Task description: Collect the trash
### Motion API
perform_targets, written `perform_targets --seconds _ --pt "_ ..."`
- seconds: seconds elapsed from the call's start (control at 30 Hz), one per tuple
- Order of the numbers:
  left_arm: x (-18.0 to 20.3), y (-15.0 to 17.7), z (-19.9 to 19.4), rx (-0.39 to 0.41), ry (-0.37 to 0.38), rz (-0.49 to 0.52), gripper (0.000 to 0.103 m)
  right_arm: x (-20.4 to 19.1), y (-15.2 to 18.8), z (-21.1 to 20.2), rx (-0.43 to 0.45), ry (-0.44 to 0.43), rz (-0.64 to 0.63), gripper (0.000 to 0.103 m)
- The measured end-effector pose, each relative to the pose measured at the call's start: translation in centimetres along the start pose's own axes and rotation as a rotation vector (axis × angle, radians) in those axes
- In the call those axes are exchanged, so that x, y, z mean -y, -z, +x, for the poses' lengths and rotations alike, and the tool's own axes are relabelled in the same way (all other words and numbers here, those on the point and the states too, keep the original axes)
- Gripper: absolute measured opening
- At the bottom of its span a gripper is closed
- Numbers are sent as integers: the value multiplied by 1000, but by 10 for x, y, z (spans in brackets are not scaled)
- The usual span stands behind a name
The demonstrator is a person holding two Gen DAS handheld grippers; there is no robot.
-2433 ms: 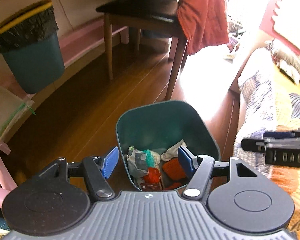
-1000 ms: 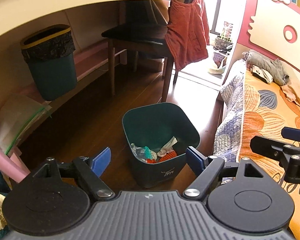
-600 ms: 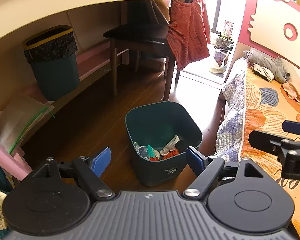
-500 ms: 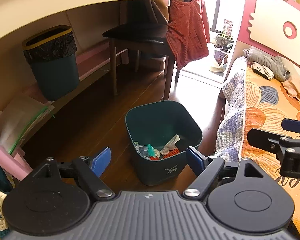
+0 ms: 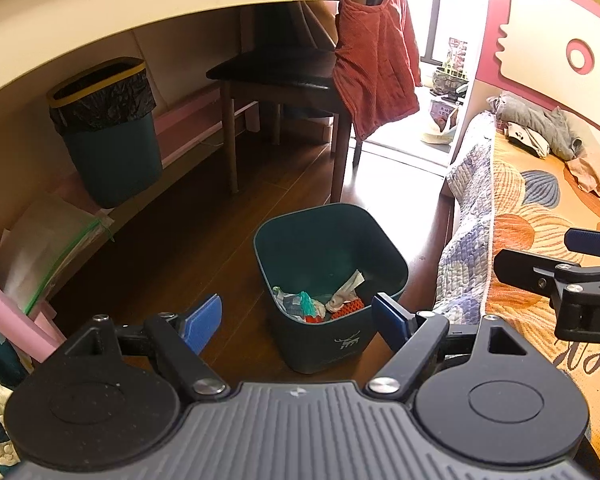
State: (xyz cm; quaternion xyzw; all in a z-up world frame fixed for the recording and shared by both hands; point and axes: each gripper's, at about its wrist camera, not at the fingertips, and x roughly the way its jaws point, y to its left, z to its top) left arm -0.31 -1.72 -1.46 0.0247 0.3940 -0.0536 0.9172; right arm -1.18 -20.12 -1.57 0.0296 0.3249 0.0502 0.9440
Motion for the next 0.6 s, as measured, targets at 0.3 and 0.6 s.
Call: perform_targets --seconds 0.3,0.6 --pt "1 0 -2 8 5 20 82 -1 -2 1 -12 20 9 103" --pt "0 -3 -1 -5 3 32 82 -1 -4 3 -23 31 7 103"
